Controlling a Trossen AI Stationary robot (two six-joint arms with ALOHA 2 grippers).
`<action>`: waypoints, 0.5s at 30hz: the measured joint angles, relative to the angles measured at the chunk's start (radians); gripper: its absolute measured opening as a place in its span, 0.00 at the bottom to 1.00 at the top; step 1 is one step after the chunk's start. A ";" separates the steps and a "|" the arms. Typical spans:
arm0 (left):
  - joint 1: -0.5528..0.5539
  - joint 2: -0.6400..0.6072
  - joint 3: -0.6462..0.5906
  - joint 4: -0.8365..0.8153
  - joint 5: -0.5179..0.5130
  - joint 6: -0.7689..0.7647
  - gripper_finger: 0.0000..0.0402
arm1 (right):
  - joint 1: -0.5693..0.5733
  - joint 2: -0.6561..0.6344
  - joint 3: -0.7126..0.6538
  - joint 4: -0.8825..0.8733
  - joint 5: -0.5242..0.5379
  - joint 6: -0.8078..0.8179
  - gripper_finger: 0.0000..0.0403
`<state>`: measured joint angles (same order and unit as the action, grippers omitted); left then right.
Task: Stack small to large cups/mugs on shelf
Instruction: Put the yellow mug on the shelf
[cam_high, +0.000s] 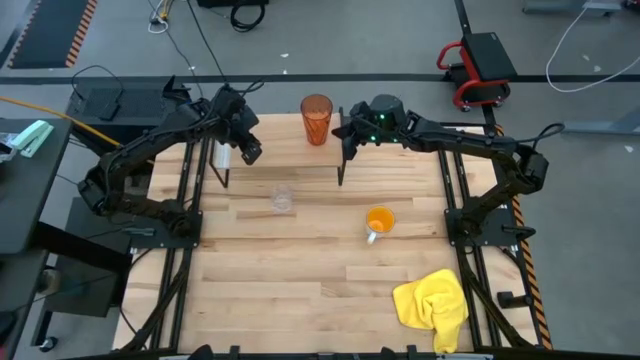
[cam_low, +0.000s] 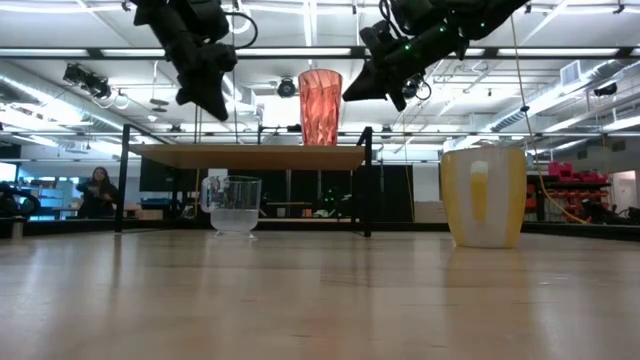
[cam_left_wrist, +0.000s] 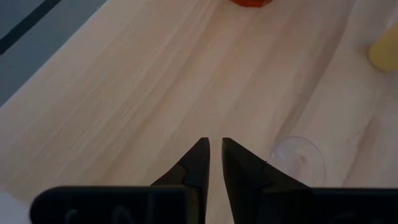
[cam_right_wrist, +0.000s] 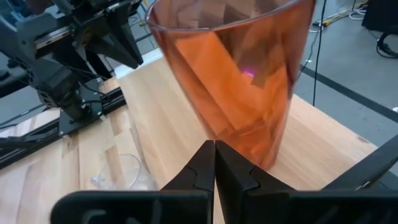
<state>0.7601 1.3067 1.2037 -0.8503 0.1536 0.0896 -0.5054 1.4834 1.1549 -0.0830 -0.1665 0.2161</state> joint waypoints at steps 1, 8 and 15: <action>0.000 0.000 0.000 -0.001 -0.009 0.000 0.12 | 0.001 0.000 0.000 0.000 0.000 0.000 0.04; 0.000 0.000 0.000 -0.029 -0.012 -0.008 0.12 | 0.005 0.000 0.000 -0.032 0.000 -0.001 0.04; -0.035 0.000 0.000 -0.039 -0.012 -0.044 0.11 | 0.005 0.000 0.000 -0.053 0.000 -0.001 0.04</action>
<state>0.7252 1.3067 1.2037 -0.8890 0.1414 0.0452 -0.5003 1.4834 1.1549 -0.1362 -0.1665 0.2153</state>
